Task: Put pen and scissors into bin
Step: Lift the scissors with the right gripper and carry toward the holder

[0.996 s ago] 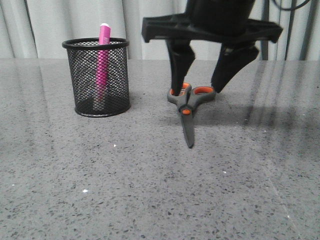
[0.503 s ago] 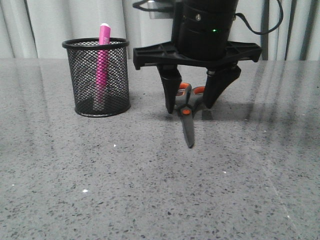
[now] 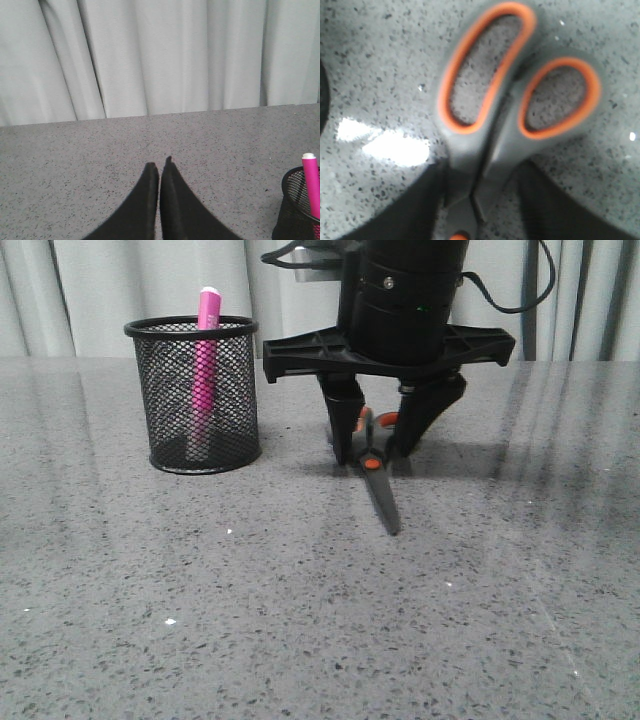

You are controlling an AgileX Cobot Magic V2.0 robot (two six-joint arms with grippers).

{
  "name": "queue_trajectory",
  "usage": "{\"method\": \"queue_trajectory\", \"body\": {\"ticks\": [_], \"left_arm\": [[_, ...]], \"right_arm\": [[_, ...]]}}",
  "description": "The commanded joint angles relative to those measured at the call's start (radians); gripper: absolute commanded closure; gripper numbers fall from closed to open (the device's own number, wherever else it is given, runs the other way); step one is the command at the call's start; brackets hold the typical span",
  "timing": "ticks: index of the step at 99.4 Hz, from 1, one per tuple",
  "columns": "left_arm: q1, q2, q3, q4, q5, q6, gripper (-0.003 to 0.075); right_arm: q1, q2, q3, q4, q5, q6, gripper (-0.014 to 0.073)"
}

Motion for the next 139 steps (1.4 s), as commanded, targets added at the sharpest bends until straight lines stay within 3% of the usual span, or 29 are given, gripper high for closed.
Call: {"method": "queue_trajectory", "body": {"ticks": [1,12,41,53,94,139], "left_arm": [[0.0,-0.003,-0.029,-0.01,-0.07,-0.004,0.0741],[0.0,-0.003,-0.029,-0.01,-0.07,-0.004,0.0742],[0.0,-0.003,-0.029,-0.01,-0.071,-0.004,0.0742],[0.0,-0.003,-0.029,-0.01,-0.071,-0.004,0.0742],[0.0,-0.003,-0.029,-0.01,-0.071,-0.004,0.0741],[0.0,-0.003,-0.029,-0.01,-0.071,-0.004,0.0742]], "right_arm": [[0.0,-0.031,-0.022,-0.021,-0.02,0.003,0.0466],[0.0,-0.031,-0.022,-0.021,-0.02,0.003,0.0672],[0.0,-0.157,0.002,-0.102,-0.066,0.004,0.0663],[0.0,-0.245,0.061,-0.131,-0.148,0.017,0.0663],[0.0,-0.527,0.376,-0.116,-0.893,0.019,0.0663],[0.0,-0.376,0.388,-0.13,-1.444,0.017,0.0663]]}}
